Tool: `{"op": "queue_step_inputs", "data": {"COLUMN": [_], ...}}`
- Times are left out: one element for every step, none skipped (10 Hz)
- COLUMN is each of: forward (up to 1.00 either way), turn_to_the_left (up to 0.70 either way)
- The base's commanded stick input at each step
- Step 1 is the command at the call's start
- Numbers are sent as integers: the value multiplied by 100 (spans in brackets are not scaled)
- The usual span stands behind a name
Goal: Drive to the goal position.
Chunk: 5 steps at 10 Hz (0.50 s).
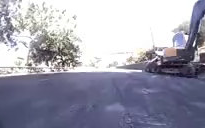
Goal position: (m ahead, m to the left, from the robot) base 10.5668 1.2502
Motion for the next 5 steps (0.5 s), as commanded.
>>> {"op": "queue_step_inputs", "data": {"forward": [50, 50, 50, 50, 50], "turn_to_the_left": [0, 0, 0, 0, 0]}}
